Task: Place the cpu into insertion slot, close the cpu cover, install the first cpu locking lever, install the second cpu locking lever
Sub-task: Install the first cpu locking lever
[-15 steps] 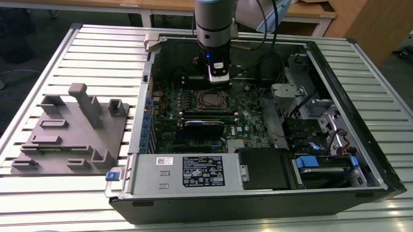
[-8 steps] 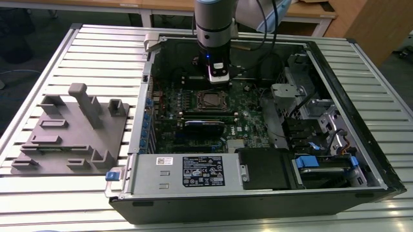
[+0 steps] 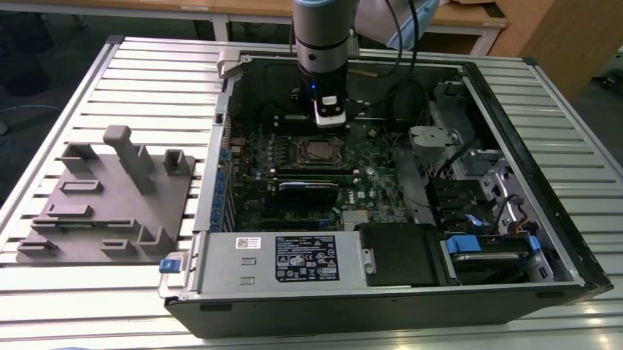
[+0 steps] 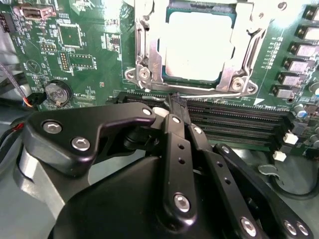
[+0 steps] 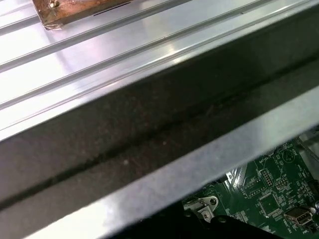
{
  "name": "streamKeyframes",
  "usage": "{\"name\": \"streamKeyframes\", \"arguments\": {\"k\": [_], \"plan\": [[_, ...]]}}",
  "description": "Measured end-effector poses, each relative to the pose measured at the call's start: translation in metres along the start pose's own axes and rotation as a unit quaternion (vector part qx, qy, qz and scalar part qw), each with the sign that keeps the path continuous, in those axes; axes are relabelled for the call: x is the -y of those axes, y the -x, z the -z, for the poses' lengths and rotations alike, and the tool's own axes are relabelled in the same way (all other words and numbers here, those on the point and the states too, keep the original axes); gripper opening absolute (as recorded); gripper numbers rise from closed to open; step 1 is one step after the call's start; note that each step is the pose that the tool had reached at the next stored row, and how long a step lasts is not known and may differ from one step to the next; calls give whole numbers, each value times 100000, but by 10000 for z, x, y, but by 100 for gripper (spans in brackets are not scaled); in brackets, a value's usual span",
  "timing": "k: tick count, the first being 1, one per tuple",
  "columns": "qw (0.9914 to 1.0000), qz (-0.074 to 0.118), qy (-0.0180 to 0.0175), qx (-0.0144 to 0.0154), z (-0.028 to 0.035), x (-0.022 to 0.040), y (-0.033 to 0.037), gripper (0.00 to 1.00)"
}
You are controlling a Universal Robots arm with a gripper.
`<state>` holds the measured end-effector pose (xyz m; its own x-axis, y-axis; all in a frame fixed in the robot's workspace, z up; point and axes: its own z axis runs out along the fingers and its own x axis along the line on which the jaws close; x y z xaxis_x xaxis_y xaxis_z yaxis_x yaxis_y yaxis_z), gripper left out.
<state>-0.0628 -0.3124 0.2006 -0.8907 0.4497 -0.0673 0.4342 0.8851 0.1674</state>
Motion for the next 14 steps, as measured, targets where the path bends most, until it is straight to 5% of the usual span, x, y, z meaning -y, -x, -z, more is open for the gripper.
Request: {"name": "streamKeyframes", "arguments": {"k": [2,14], "plan": [[99999,74,-444,221,-1,0,0,11],[99999,73,-484,236,-4,-28,-16,11]]}}
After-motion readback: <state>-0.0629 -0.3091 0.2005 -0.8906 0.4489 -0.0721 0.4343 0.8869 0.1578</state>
